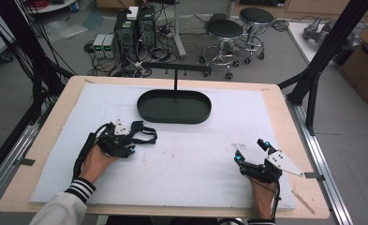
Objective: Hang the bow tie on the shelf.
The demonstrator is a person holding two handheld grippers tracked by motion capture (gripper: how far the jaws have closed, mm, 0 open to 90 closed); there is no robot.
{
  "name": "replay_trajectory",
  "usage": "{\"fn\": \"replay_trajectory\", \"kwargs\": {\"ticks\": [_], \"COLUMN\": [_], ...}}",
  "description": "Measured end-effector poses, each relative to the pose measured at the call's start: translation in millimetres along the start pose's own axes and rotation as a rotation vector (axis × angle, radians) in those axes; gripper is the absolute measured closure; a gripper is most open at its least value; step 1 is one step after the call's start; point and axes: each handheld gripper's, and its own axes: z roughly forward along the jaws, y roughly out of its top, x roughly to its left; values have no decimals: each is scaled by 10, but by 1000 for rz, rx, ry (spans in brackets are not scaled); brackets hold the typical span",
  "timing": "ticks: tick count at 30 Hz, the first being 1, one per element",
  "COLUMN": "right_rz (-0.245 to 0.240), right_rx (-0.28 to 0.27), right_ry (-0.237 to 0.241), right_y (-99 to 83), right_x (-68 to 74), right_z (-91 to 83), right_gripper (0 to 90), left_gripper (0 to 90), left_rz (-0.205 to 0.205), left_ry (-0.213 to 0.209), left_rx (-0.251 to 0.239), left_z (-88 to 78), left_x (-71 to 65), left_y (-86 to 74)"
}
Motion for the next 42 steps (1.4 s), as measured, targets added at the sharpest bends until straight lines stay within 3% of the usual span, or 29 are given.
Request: {"fn": "replay_trajectory", "kwargs": {"ticks": [1,9,17,24,42], "right_rz": [-2,-4,0,-2,-4], "right_rx": [-1,-2,0,-1,-2], "right_ry": [-1,-2,-1,-2,-2], "right_y": [0,0,0,0,0], "right_x": [-1,-1,0,-1,-1], "right_z": [0,1,0,1,1], "right_gripper": [36,36,36,36,36], "left_gripper": [366,522,676,760,831], "left_rz": [-4,-6,-37,-43,-85], "left_ry": [-7,2,-5,11,14], "left_rx": [0,-5,-27,-58,-87], "left_z": [0,-4,-30,-64,-105], "left_x": [6,5,47,51,83], "left_y": [1,11,4,12,14]}}
